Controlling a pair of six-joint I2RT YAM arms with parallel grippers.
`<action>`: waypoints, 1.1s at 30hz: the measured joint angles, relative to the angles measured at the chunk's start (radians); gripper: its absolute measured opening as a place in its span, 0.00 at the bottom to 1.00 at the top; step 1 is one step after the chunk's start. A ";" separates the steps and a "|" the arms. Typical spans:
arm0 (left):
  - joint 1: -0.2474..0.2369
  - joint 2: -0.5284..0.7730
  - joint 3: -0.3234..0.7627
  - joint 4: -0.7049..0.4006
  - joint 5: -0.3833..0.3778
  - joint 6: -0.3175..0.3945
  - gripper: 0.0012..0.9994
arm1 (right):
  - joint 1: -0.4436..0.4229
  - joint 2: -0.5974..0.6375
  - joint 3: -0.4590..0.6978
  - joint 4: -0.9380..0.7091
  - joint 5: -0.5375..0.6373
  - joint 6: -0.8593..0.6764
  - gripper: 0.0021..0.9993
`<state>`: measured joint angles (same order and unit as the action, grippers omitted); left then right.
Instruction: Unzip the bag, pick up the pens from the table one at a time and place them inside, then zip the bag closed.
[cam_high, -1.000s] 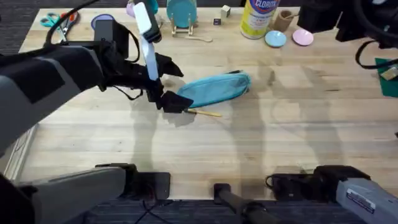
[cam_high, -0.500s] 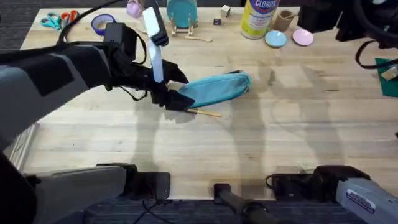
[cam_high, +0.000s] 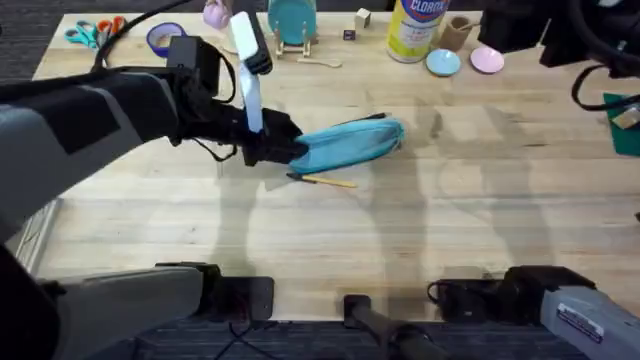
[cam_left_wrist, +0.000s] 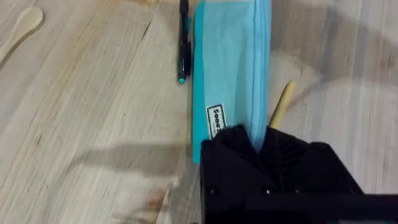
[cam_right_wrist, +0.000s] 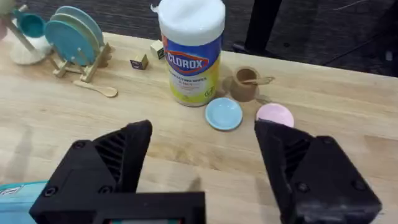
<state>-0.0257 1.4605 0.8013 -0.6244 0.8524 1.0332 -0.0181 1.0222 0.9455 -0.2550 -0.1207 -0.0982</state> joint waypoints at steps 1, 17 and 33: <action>0.000 0.000 0.000 0.000 0.000 0.000 0.04 | 0.000 0.000 0.000 0.000 0.000 0.000 1.00; 0.000 0.000 0.000 0.000 0.000 0.000 0.04 | -0.186 0.058 0.081 -0.135 -0.231 -0.079 1.00; 0.000 0.000 0.000 0.004 0.000 0.000 0.04 | -0.291 0.415 0.295 -0.453 -0.618 -0.669 1.00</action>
<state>-0.0257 1.4605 0.8013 -0.6209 0.8524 1.0332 -0.3088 1.4374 1.2407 -0.7085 -0.7390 -0.7671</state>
